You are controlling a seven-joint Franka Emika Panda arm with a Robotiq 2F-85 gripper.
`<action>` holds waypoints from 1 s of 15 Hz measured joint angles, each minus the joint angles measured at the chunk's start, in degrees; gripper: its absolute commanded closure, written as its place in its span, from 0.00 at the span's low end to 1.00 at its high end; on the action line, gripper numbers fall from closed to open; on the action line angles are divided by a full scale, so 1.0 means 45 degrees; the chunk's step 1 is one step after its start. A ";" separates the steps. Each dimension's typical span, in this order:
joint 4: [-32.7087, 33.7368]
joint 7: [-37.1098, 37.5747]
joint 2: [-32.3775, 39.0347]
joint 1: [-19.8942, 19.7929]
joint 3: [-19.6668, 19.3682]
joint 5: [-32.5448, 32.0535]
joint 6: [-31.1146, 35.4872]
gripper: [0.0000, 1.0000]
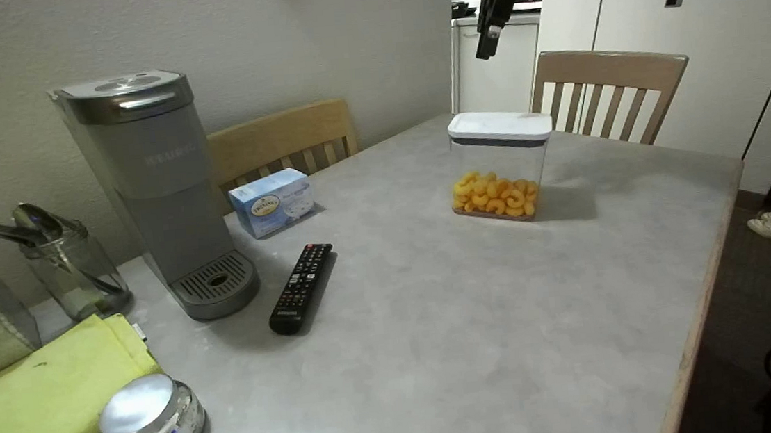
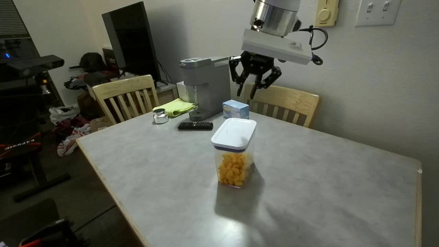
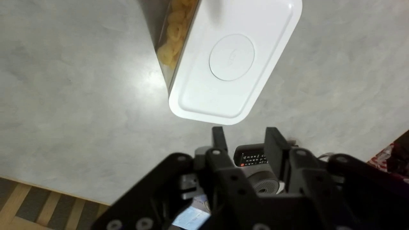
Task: Use the lid to close the container
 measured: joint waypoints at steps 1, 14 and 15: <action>0.0003 0.0000 0.0004 0.0001 0.0000 0.0000 0.0000 0.49; 0.0003 0.0174 -0.0015 0.0001 -0.0070 -0.0010 0.0280 0.00; 0.0002 0.0258 -0.0038 0.0000 -0.0123 -0.0017 0.0376 0.00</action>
